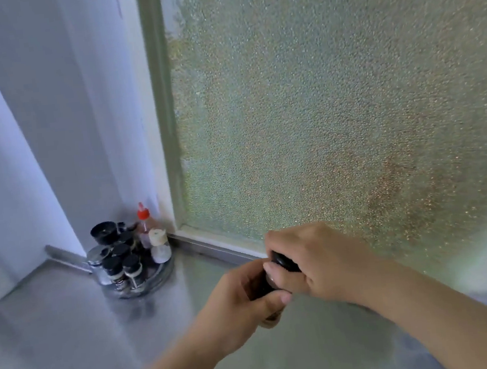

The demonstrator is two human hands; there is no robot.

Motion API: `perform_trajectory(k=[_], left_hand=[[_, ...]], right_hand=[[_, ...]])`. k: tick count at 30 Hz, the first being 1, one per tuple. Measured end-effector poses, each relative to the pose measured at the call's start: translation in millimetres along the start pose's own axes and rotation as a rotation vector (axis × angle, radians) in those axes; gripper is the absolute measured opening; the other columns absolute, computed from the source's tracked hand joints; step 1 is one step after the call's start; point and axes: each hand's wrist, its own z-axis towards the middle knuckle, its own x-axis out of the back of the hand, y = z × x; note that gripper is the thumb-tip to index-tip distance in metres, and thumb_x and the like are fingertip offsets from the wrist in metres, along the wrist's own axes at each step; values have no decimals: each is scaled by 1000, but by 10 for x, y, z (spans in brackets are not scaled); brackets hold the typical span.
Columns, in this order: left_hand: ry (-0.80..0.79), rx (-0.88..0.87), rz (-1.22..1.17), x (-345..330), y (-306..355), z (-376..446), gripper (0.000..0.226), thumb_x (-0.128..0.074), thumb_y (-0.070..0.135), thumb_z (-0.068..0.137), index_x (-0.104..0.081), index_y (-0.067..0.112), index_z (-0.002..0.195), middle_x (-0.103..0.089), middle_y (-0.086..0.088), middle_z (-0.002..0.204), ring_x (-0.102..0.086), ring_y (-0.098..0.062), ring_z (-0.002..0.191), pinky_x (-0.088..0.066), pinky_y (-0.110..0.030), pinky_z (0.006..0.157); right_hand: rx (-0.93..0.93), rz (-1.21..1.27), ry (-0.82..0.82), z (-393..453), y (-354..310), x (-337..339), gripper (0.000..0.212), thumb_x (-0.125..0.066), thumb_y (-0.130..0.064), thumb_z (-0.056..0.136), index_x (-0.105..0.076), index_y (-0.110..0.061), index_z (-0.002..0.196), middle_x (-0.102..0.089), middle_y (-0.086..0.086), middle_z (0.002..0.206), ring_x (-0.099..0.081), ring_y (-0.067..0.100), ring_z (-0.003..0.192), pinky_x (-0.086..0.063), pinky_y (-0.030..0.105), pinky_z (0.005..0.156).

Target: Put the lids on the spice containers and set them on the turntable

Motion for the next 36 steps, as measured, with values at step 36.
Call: perform_trajectory(k=[36], left_hand=[[695, 335, 673, 3599, -37, -865, 40, -73, 14, 74, -57, 48, 85, -58, 13, 98, -55, 1, 86, -45, -20, 76]], right_hand=[[-472, 282, -407, 2779, 21, -3181, 47, -67, -15, 78, -55, -16, 123, -60, 11, 125, -55, 29, 115, -43, 32, 93]])
